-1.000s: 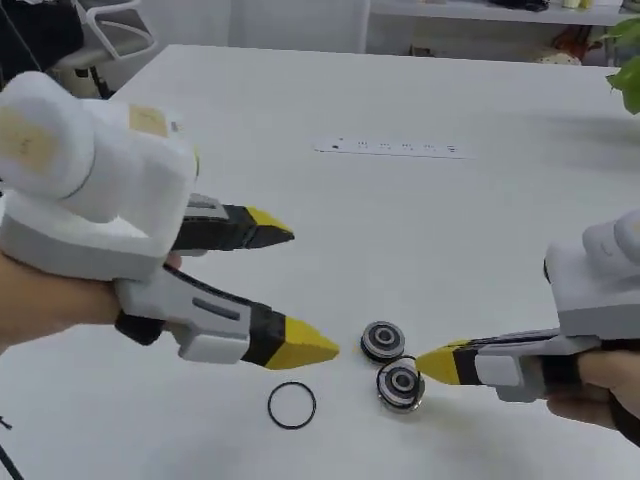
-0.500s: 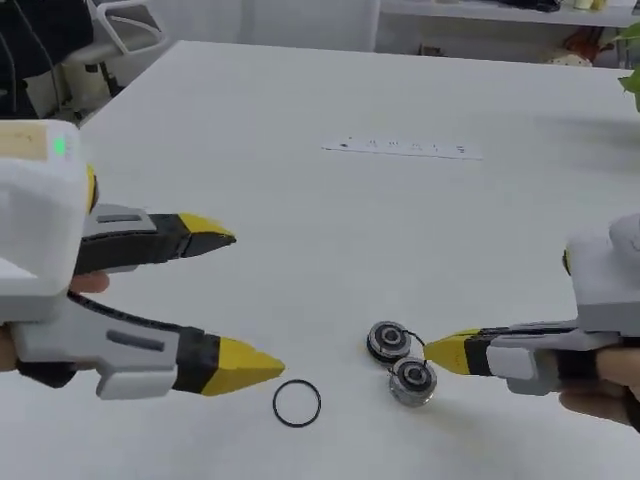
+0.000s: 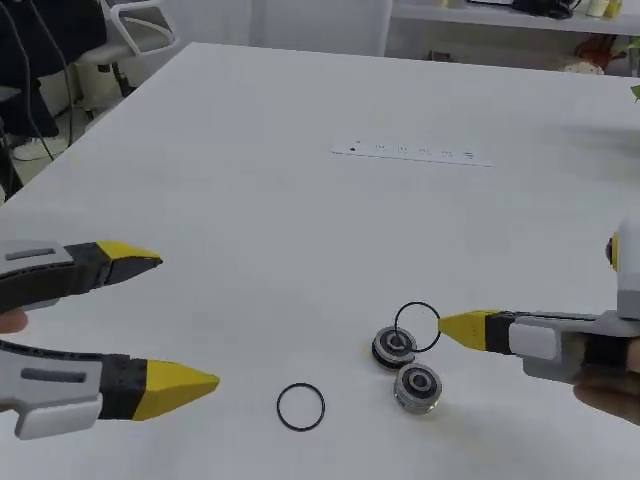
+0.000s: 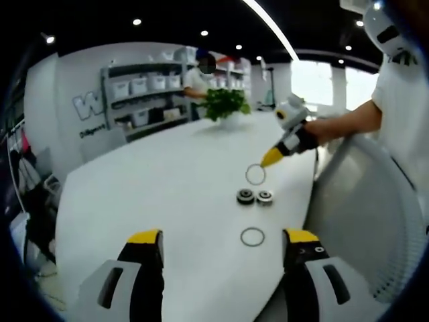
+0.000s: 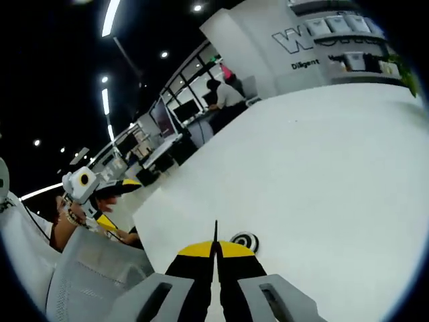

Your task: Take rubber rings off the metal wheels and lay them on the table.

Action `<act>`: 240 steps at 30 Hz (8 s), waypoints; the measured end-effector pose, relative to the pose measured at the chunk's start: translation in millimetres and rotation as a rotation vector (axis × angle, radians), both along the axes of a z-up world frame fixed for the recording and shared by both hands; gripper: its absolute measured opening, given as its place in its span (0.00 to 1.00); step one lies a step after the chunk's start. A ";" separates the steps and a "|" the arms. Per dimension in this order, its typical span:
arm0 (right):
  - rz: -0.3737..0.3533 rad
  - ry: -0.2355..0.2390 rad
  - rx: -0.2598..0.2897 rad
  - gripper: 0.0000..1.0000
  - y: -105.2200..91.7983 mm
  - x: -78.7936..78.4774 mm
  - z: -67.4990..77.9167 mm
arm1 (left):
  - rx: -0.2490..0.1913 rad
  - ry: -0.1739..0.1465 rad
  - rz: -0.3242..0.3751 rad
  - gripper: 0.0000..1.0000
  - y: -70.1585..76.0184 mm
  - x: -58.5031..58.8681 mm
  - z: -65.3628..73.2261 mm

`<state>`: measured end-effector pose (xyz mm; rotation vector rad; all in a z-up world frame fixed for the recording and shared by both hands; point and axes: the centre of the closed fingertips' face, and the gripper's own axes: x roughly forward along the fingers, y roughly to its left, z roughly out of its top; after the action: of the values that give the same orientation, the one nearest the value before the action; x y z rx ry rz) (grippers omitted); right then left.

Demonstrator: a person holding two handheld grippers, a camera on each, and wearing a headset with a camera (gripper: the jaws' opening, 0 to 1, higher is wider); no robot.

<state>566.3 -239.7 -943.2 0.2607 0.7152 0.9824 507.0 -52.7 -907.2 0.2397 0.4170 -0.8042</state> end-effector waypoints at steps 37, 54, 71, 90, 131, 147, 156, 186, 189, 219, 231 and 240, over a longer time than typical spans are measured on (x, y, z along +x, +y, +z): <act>0.278 0.031 -0.086 0.00 80.7 -28.4 -14.3 | -0.045 0.038 0.105 0.72 30.2 -18.0 -19.4; 0.277 0.139 -0.140 0.00 77.7 -46.1 -60.2 | -0.048 0.049 0.133 0.71 32.0 -21.2 -20.7; 0.260 0.057 -0.195 0.08 66.5 -31.0 -61.1 | -0.020 0.050 0.133 0.71 31.3 -22.3 -15.9; 0.162 -0.142 -0.056 0.16 51.0 8.8 -4.0 | 0.010 0.028 0.112 0.71 29.5 -14.7 -4.4; 0.106 -0.175 -0.348 0.19 -14.9 39.8 -64.5 | 0.110 -0.213 -0.188 0.67 -60.2 82.8 76.3; 0.199 -0.172 -0.390 0.24 -13.8 29.3 -78.5 | 0.077 -0.105 -0.368 0.59 -146.9 116.6 15.5; 0.234 -0.180 -0.356 0.28 -4.1 24.4 -77.8 | 0.142 -0.032 -0.428 0.54 -163.7 111.7 -42.5; 0.256 -0.201 -0.308 0.26 13.6 21.0 -78.0 | 0.074 0.095 -0.406 0.18 -177.3 89.9 -99.2; 0.262 -0.201 -0.305 0.25 14.8 19.7 -77.7 | 0.064 0.112 -0.394 0.17 -177.3 89.2 -100.9; 0.326 -0.335 -0.488 0.00 3.4 26.0 -85.1 | 0.074 0.115 -0.363 0.14 -176.4 91.5 -100.8; 0.118 -0.066 -0.365 0.00 -0.6 29.7 -83.5 | 0.069 0.093 -0.357 0.14 -174.8 87.4 -100.7; 0.055 0.046 -0.295 0.00 0.1 28.1 -82.5 | 0.071 0.077 -0.370 0.14 -174.9 86.6 -100.4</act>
<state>594.3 -239.6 -1025.7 0.0054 0.9019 0.9113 593.6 -227.6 -1007.7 0.3587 0.4816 -1.1649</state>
